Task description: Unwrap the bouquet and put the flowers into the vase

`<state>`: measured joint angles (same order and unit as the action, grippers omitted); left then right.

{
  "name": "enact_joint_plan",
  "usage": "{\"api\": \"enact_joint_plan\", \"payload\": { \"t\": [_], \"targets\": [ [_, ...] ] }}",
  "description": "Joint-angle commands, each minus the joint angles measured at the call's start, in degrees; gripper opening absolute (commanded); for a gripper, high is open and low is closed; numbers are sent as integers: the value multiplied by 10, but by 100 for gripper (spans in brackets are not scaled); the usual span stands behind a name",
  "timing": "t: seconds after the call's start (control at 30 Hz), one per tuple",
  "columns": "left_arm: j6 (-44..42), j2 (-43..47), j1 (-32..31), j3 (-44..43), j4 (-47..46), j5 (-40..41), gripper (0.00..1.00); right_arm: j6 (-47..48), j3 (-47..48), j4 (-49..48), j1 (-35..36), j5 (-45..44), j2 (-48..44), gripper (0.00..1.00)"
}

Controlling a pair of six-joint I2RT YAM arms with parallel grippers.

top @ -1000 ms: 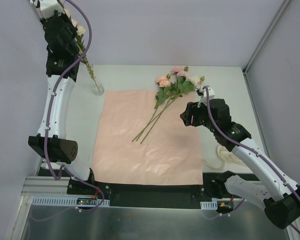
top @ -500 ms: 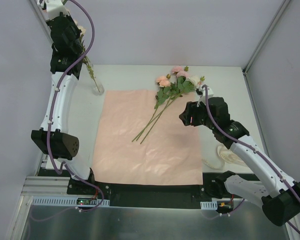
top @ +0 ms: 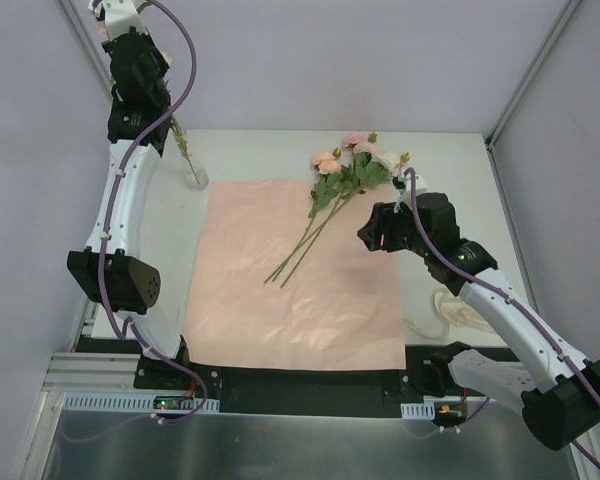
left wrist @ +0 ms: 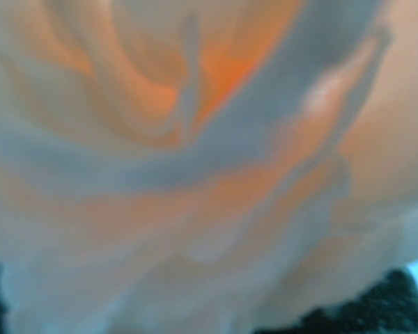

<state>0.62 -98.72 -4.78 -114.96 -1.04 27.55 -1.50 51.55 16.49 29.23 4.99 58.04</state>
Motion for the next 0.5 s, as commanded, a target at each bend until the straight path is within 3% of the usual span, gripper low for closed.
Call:
{"api": "enact_joint_plan", "payload": {
  "t": [0.0,0.47],
  "targets": [
    [-19,-7,6,-7,-24,2,0,-11,29,-16,-5,11,2,60],
    [-12,-36,6,3,-23,0,0,-17,32,-13,-12,19,6,60]
  ]
}}
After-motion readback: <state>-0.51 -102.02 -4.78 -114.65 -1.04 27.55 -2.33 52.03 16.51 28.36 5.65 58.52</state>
